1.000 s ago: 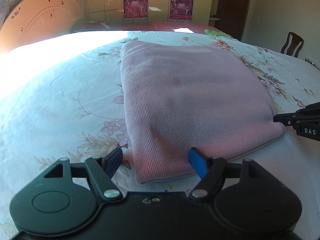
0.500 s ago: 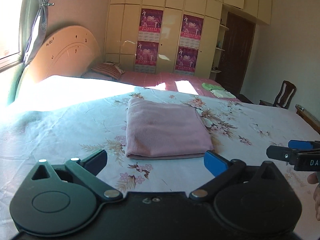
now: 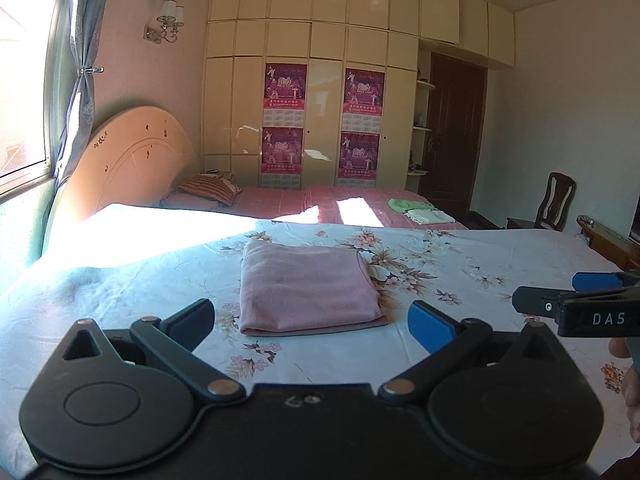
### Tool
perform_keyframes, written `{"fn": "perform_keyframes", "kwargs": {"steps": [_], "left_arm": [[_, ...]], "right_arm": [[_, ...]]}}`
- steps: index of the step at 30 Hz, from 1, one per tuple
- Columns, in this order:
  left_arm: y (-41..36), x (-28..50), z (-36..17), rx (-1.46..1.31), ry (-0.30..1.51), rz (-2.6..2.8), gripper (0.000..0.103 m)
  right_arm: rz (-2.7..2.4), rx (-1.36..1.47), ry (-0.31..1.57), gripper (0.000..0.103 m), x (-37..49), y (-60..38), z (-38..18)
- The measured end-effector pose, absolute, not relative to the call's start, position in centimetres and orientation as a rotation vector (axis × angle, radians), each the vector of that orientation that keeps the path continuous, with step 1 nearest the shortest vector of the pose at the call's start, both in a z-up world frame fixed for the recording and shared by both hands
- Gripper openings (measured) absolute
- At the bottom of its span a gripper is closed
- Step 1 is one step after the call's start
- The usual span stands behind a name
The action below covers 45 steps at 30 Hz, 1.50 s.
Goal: Fold small clothes
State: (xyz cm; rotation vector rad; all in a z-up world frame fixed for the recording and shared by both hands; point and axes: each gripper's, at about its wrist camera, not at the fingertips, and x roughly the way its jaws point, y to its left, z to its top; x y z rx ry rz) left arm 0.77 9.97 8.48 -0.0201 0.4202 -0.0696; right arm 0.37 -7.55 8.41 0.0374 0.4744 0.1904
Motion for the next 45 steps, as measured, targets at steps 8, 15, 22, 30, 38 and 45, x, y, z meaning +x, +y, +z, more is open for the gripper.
{"fn": "perform_keyframes", "kwargs": {"steps": [8,15,22,30,38,45], "left_arm": [[9.3,-0.4,8.7,-0.012,0.397,-0.099,0.103],[8.9,-0.7,8.7,0.002,0.385,-0.109,0.103],[9.0,-0.9,8.5,0.002,0.39,-0.107,0.103],[9.1,-0.8,8.5,0.003,0.394,-0.109,0.103],[9.5,-0.8,8.5,0.002,0.397,-0.115,0.103],[9.6,-0.8,8.5,0.001,0.401,-0.117,0.103]], "right_arm": [[0.167,0.049,0.48,0.102,-1.2,-8.3,8.8],[0.178,0.038,0.479,0.102,-1.9,-8.4,9.0],[0.178,0.039,0.476,0.102,-2.0,-8.3,9.1],[0.18,0.03,0.479,0.102,-2.1,-8.0,9.4],[0.174,0.029,0.484,0.102,-2.2,-7.8,9.5],[0.173,0.026,0.489,0.102,-2.1,-7.6,9.5]]}}
